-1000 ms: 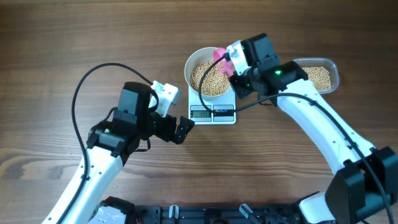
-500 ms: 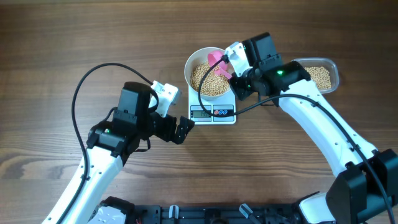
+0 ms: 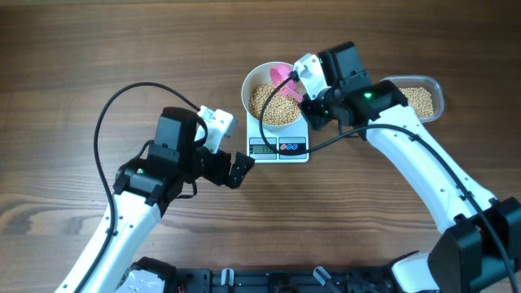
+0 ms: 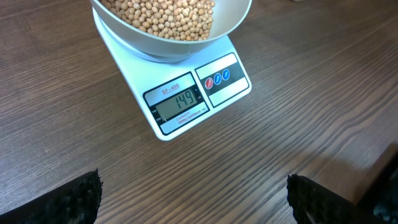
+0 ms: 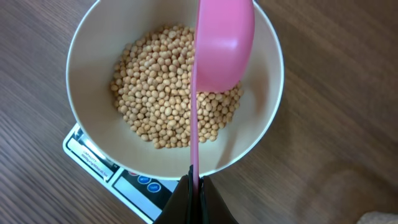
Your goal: Scoop item into bowl and weigh 150g on scale
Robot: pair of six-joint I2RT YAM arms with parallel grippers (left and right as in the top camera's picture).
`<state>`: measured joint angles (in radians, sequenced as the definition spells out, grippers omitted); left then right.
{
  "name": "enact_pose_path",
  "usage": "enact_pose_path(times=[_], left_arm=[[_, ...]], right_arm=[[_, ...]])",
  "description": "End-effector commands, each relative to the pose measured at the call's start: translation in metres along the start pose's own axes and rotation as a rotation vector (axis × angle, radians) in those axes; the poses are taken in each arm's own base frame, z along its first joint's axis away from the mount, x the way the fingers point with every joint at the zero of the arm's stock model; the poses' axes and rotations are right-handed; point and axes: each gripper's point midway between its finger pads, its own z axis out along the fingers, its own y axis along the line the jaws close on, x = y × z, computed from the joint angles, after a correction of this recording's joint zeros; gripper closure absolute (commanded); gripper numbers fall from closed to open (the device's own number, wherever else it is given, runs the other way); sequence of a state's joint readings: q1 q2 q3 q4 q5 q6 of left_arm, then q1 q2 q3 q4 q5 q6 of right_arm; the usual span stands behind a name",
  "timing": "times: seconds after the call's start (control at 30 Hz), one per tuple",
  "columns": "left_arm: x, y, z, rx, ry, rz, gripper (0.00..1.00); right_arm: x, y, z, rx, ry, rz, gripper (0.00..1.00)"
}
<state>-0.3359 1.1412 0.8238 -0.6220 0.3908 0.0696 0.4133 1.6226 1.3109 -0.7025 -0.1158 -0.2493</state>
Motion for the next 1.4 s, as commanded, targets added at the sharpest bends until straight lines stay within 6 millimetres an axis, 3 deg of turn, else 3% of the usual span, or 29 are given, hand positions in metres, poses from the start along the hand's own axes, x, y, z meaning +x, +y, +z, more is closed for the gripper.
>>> enact_pose_path(times=[0.0, 1.37], left_arm=[[0.0013, -0.0026, 0.0021, 0.015, 0.005, 0.006, 0.0], [0.0014, -0.0026, 0.0021, 0.015, 0.006, 0.006, 0.0]], right_arm=[[-0.0175, 0.0011, -0.0183, -0.004, -0.066, -0.043, 0.96], [-0.0239, -0.0019, -0.0188, 0.013, -0.092, -0.1, 0.96]])
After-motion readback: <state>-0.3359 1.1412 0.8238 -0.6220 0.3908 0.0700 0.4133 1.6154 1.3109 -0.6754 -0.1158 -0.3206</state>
